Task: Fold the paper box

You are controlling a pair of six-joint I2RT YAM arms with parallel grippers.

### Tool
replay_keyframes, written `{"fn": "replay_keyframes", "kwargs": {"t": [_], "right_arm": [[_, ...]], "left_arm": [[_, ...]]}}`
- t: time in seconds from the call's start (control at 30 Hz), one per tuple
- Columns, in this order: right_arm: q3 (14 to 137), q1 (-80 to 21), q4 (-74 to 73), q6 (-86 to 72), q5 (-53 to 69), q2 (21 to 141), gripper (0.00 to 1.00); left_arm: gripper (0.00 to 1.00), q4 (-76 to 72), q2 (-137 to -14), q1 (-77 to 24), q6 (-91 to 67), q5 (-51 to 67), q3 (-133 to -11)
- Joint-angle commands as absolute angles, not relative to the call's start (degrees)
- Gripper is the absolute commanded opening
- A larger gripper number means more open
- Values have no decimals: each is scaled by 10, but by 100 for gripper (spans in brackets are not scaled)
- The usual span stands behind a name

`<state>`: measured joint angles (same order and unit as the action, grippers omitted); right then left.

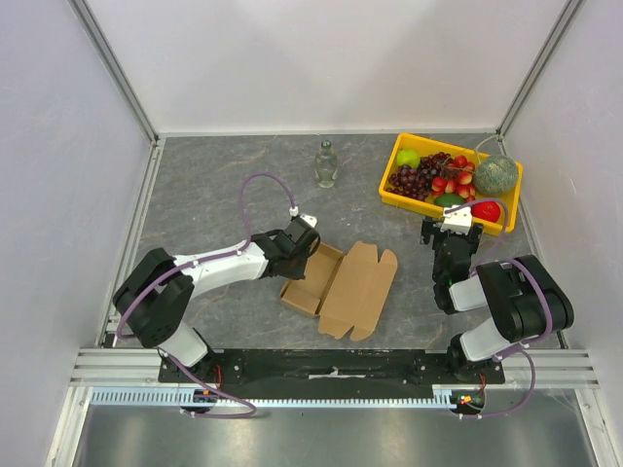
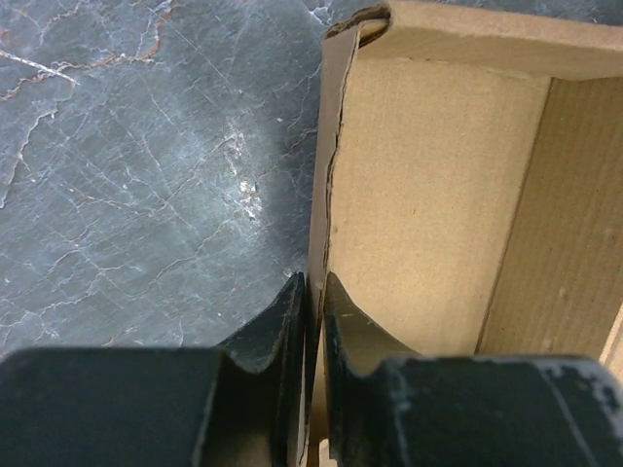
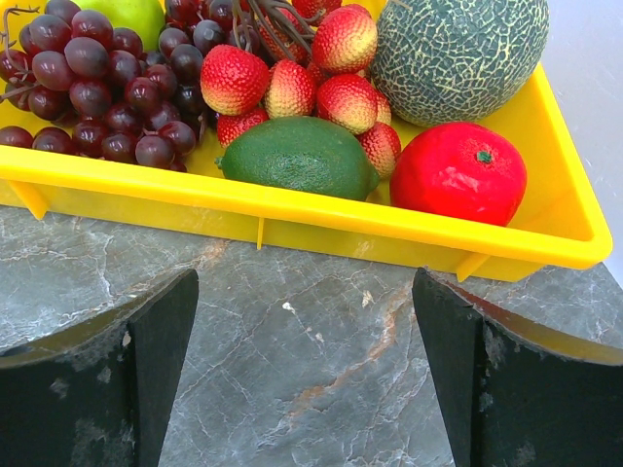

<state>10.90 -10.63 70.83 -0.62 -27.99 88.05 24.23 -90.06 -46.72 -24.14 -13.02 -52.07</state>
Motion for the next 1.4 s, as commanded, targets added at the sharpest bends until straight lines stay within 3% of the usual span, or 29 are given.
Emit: {"fn": "replay_keyframes", "kwargs": {"t": [0.0,1.37], "right_arm": [[122,-104,725,-15,-291,881,98],[121,-105,725,-14,-292,880,98]], "left_arm": [[18,204,-889,-461,-266,-111,-510],[14,157,-883,-451,-268,-60,-483]]}}
